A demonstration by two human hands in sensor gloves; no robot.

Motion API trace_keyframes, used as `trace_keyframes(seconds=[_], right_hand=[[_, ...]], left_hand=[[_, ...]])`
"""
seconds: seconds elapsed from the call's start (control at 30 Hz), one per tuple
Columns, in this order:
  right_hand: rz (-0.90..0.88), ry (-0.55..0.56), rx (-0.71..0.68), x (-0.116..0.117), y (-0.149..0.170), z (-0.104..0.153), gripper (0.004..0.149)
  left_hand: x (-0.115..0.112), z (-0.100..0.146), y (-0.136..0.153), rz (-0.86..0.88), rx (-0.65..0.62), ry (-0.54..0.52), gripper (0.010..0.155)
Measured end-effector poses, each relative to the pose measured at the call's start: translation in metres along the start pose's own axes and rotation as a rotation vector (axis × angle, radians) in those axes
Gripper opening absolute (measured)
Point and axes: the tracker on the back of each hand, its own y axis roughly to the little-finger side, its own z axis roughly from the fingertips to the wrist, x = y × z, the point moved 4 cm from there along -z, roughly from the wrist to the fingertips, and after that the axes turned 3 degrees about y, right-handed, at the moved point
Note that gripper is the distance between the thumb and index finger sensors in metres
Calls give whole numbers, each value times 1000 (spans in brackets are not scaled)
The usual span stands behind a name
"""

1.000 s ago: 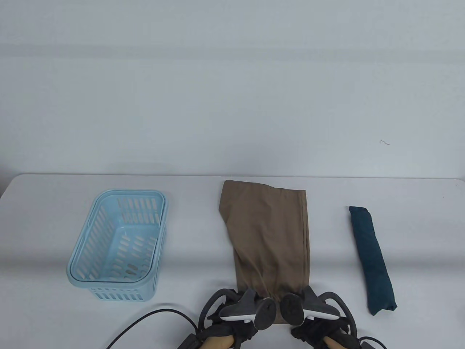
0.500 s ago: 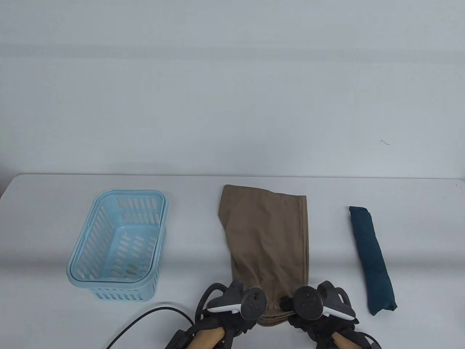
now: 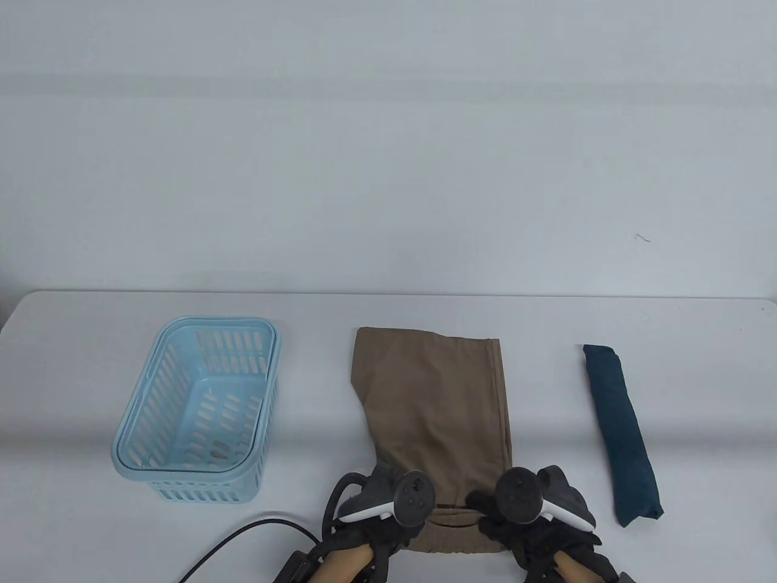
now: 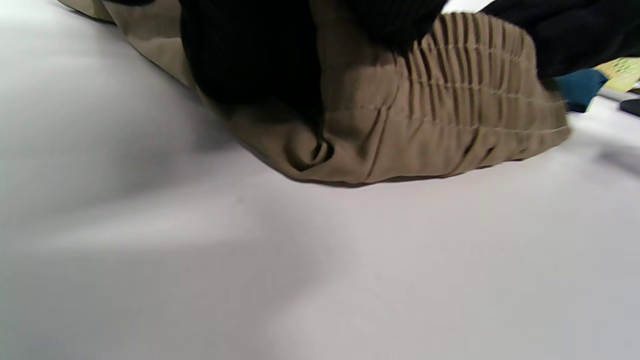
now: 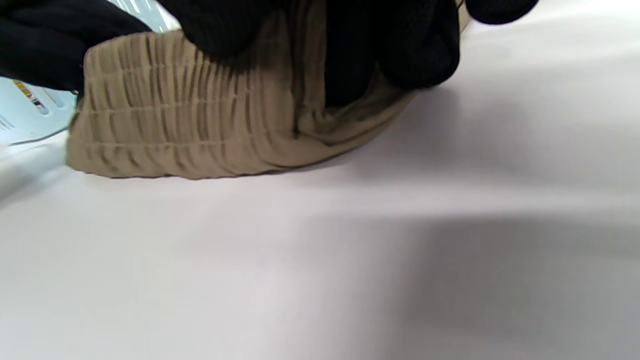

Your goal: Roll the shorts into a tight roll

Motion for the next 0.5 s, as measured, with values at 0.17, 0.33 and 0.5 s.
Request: trace_keyframes(seconds=[0.17, 0.33, 0.5], right_hand=[[100, 78, 31, 2, -5, -4, 55], [167, 176, 53, 0, -11, -4, 51], [213, 252, -4, -6, -23, 4, 51]], left_hand=[[6, 6, -12, -110, -22, -118, 63], [7, 23, -37, -252, -202, -145, 61], [-14, 7, -26, -239, -146, 4, 76]])
